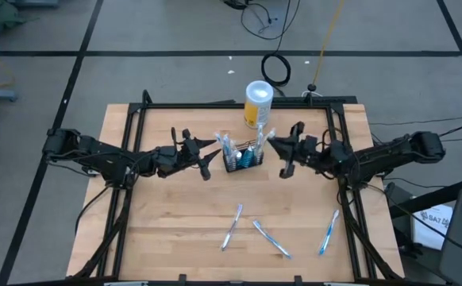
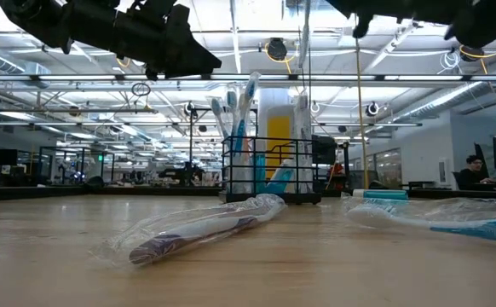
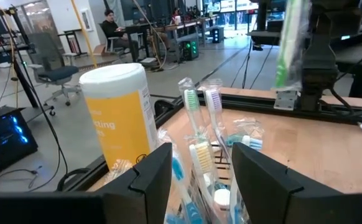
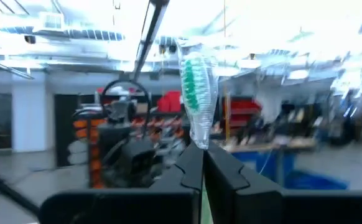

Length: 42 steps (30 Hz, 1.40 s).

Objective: Pick & Place toothbrushing station
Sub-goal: Put the green toothbrush into the black wire organizer

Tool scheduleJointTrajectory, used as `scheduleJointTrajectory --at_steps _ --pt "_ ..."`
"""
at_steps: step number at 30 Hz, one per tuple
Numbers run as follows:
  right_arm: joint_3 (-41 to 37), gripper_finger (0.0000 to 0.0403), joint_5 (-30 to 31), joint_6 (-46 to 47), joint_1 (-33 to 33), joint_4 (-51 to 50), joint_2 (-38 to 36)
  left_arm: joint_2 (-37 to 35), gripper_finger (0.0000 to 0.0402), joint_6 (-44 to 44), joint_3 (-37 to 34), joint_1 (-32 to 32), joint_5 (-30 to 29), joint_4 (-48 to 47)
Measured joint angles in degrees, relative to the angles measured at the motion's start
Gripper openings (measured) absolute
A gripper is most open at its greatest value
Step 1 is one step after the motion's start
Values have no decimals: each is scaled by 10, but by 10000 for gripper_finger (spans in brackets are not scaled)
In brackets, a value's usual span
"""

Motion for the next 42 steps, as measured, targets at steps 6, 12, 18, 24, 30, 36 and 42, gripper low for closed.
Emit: scheduleJointTrajectory --at_steps 6,12,18,24,30,36,42 --pt "69 0 1 -31 -35 -68 54 0 175 0 0 3 0 0" --pt "108 0 59 -39 -75 -138 116 0 175 -2 0 4 -1 -2" --pt "106 0 77 -17 -88 -123 171 0 175 -2 0 4 0 -23" --pt "106 0 144 -18 -85 -112 225 0 175 -17 0 4 0 -47" --pt "106 0 181 -35 -84 -108 246 0 175 -17 0 4 0 -52" --pt "106 0 179 -61 -81 -110 246 0 175 -17 0 4 0 -52" --pt "106 0 179 -135 -61 -107 246 0 175 -17 0 4 0 -52"
